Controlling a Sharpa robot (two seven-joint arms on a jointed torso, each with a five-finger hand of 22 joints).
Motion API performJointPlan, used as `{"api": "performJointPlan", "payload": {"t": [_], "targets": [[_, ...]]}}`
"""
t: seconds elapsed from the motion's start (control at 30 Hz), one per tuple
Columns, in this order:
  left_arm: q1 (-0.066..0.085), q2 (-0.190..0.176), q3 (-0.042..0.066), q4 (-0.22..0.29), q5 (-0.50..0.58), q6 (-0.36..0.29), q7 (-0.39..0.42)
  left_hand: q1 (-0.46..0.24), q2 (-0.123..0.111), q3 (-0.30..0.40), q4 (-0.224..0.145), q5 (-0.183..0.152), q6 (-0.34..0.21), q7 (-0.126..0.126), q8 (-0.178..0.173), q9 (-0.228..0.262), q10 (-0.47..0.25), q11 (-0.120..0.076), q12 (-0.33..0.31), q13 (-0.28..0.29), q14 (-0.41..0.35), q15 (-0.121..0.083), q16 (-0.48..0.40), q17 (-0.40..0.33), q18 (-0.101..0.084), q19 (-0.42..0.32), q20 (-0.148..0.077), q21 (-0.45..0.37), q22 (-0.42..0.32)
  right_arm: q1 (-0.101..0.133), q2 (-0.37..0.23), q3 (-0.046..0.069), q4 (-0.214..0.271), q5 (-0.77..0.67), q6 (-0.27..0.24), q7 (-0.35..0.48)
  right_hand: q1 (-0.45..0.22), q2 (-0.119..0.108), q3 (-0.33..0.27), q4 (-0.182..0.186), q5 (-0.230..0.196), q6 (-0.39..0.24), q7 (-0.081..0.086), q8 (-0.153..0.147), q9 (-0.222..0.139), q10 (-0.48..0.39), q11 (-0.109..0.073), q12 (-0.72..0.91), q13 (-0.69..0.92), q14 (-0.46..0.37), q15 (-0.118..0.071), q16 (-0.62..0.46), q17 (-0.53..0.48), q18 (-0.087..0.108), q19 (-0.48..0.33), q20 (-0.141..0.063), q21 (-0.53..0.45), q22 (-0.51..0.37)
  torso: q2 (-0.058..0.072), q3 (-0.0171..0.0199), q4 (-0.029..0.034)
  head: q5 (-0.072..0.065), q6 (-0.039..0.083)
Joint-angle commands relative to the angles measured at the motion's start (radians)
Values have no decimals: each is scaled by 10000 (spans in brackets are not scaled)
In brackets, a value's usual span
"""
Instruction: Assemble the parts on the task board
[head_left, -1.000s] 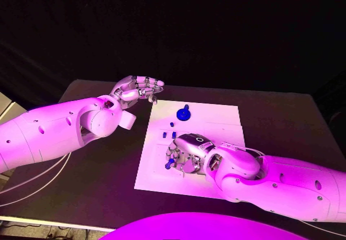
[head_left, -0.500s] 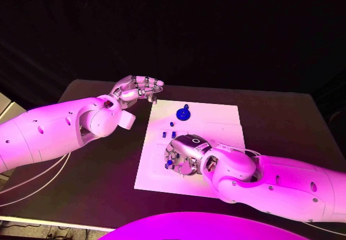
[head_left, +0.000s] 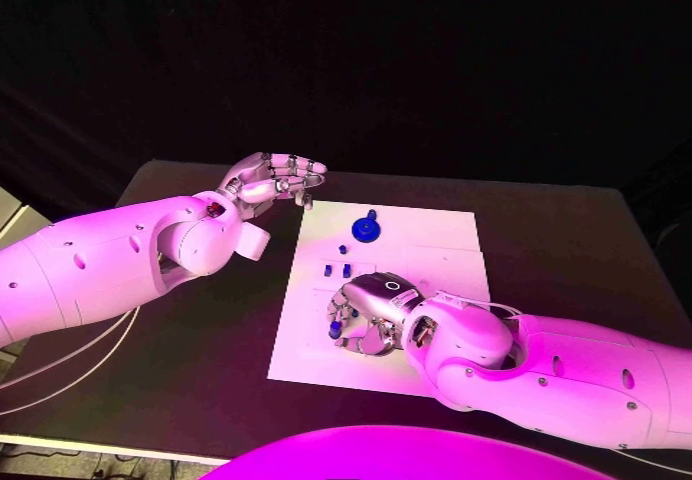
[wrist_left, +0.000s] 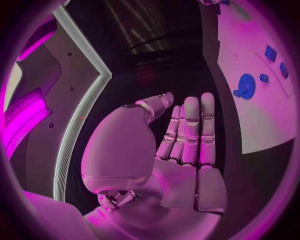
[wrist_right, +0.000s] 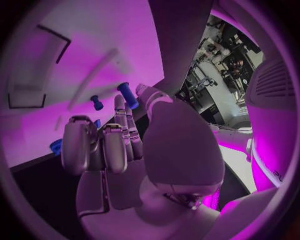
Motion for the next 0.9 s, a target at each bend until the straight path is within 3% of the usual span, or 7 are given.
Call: {"api": "performJointPlan", "payload": {"t": [0.03, 0.3, 0.53, 0.73, 0.8, 0.83, 0.9], "targets": [[-4, 2, 6, 27, 11, 207, 27, 42, 53, 0, -30, 29, -48, 0, 33, -12, -72, -7, -25, -10, -61, 41, -39, -17, 147, -35, 49, 40, 8, -26, -30, -3, 74, -171, -433, -47, -83, 50, -71, 2, -71, -105, -1, -66, -16, -39, -17, 58, 20, 506, 22, 44, 9, -95, 386, 56, -45, 1687, -2, 4, 3, -26, 23], [-4, -4, 6, 20, 9, 235, 8, 42, 53, 0, -30, 29, -48, 0, 33, -12, -72, -7, -25, -10, -61, 41, -39, -17, 147, -35, 49, 40, 8, -56, -355, 4, 326, -122, -1610, 213, 2, 66, -549, 80, -105, -244, -44, -183, -55, -269, 1, 143, 113, 524, 31, 92, 86, -93, 386, 55, -83, 1685, -7, 0, 0, -90, 79], [-4, -10, 1, 14, 11, 223, 19, 33, 52, -7, -27, 26, -35, -2, 51, -9, -82, -6, -26, -19, -67, 43, -40, -18, 146, -40, 51, 39, 9, 88, -1408, 124, 796, 1029, -2359, 759, 107, 148, -942, 231, -127, -276, -33, -237, -65, -217, -51, 464, 292, 526, 0, 113, 114, -85, 387, 42, -121, 1685, -28, -12, -15, -285, 187], [-5, -41, -21, 27, 18, 189, 35, 33, 52, -7, -27, 26, -35, -2, 51, -9, -82, -6, -26, -19, -67, 43, -40, -18, 146, -40, 51, 39, 9, 538, -2703, 190, 1092, 3859, -1710, 1203, 160, 327, -1116, 262, -107, 152, 124, -22, 17, 1113, -132, 1640, 1031, 539, -66, 135, 181, -143, 483, -20, 204, 1810, -82, -28, -75, -438, 203], [-6, -41, -31, 31, 21, 179, 46, 33, 52, -7, -27, 26, -35, -2, 51, -9, -82, -6, -26, -19, -67, 43, -40, -18, 146, -40, 51, 39, 9, 639, -3184, 197, 1222, 4668, -1362, 1161, -143, 437, -1344, 256, 164, 299, -5, 170, 98, 1455, -317, 2394, 1750, 581, -190, 210, 304, -191, 563, -127, 509, 1917, -104, -32, -90, -526, 209], [-7, -41, -34, 37, 22, 174, 52, 33, 52, -7, -27, 26, -35, -2, 51, -9, -82, -6, -26, -19, -67, 43, -40, -18, 146, -40, 51, 39, 9, 674, -3415, 199, 1289, 4972, -1221, 1108, -180, 500, -1461, 257, 207, 294, -75, 247, 133, 1520, -345, 2999, 2371, 541, -262, 105, 59, -213, 597, -182, 630, 1965, -115, -36, -93, -543, 200], [-9, -47, -40, 55, 25, 168, 62, 25, 49, -12, -25, 25, -38, -1, 57, -9, -85, -6, -25, -24, -70, 44, -41, -19, 145, -44, 52, 38, 8, 720, -3838, 198, 1407, 5396, -994, 972, -182, 689, -1726, 262, 229, 147, -85, 460, 228, 1289, -355, 7122, 6814, 570, -359, 132, 59, -276, 666, -190, 922, 2084, -126, -37, -106, -602, 197]]}}
